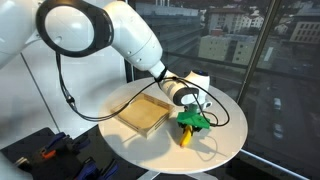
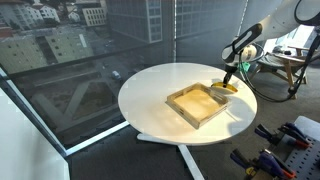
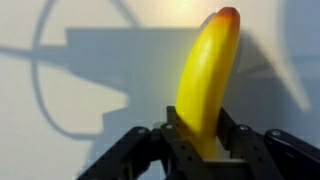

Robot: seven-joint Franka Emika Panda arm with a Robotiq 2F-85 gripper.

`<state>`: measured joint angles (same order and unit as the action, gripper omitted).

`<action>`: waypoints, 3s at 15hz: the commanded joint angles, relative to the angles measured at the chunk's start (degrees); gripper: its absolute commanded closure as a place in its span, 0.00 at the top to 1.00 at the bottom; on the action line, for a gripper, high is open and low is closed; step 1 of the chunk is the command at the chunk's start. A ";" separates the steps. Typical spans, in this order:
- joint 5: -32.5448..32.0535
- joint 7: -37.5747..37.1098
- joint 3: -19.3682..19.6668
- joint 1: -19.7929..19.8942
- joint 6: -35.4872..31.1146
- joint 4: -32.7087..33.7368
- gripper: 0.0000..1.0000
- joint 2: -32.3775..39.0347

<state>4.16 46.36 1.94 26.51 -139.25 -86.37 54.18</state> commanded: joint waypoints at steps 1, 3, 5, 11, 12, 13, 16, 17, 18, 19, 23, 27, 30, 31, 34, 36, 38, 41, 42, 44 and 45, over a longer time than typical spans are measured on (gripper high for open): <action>-0.49 -0.46 -0.43 0.44 0.16 -0.31 0.16 -1.67; -0.49 -0.43 -0.43 0.43 0.33 -0.48 0.16 -2.28; -0.45 -0.42 -0.44 0.41 0.21 -0.72 0.16 -2.86; -0.44 -0.64 -0.36 0.18 0.62 -1.28 0.17 -4.84; -0.42 -0.66 -0.36 0.15 0.62 -1.38 0.16 -5.15; -0.41 -0.68 -0.35 0.12 0.62 -1.48 0.17 -5.43; -0.37 -0.78 -0.32 0.05 0.51 -1.67 0.17 -6.06; -0.38 -0.84 -0.28 0.02 0.48 -1.69 0.17 -6.17; -0.40 -0.97 -0.21 -0.05 0.56 -1.71 0.17 -6.34; -0.36 -1.05 -0.21 -0.05 0.69 -1.78 0.16 -6.61; -0.38 -1.52 -0.01 -0.21 1.28 -1.92 0.16 -7.60; -0.92 -2.33 0.65 -0.79 4.03 -1.62 0.16 -8.30; -1.15 -3.12 1.13 -1.25 6.34 -1.49 0.16 -8.95; -1.12 -3.32 1.20 -1.34 6.84 -1.47 0.16 -9.13; -1.34 -4.03 1.69 -1.90 8.27 -1.34 0.16 -9.70; -1.64 -4.66 2.20 -2.43 9.20 -1.28 0.16 -10.13; -1.87 -5.19 2.57 -2.81 10.02 -1.20 0.16 -10.51; -2.21 -6.16 2.89 -3.11 11.27 -1.03 0.16 -11.13; -2.30 -6.51 2.98 -3.19 11.60 -0.97 0.16 -11.31; -2.54 -6.90 3.05 -3.27 12.36 -0.97 0.16 -11.82; -2.66 -6.94 3.02 -3.22 12.98 -0.93 0.16 -12.05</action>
<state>2.86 41.18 4.45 23.76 -128.71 -86.56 44.31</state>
